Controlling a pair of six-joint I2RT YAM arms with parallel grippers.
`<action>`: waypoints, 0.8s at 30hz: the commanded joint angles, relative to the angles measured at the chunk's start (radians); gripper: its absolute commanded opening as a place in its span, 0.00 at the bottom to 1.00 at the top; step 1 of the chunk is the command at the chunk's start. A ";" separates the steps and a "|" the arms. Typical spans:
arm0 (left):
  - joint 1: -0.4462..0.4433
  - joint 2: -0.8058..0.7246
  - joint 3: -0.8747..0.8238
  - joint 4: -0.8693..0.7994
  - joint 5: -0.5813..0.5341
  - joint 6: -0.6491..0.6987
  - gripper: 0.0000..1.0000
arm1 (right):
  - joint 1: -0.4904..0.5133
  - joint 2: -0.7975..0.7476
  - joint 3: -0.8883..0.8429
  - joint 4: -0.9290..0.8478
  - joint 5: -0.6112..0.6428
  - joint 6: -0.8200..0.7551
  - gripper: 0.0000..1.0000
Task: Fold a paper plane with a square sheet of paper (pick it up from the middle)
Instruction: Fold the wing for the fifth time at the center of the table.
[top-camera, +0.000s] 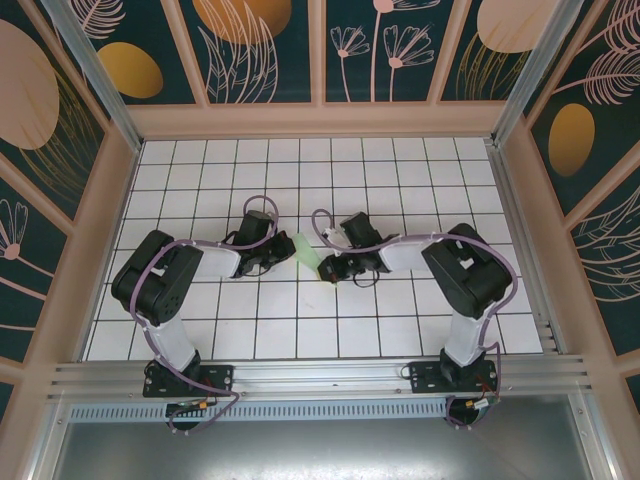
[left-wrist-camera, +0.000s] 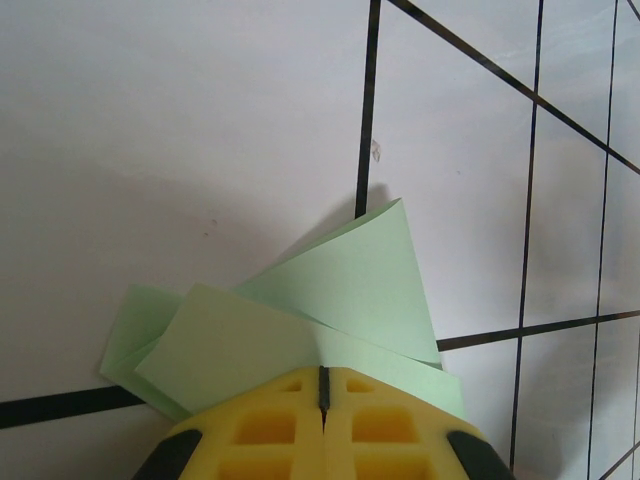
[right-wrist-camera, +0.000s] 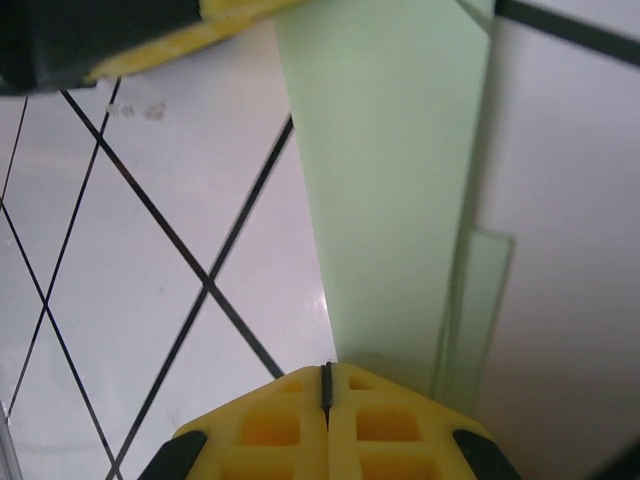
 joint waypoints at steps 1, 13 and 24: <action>0.000 0.084 -0.026 -0.141 -0.075 -0.002 0.00 | -0.015 -0.031 -0.116 -0.163 0.029 0.052 0.00; -0.002 0.062 0.002 -0.104 -0.015 0.032 0.00 | -0.033 -0.226 -0.149 -0.153 0.072 0.107 0.00; -0.002 -0.011 0.027 -0.028 0.087 0.047 0.00 | 0.004 -0.088 0.060 -0.040 0.047 0.140 0.00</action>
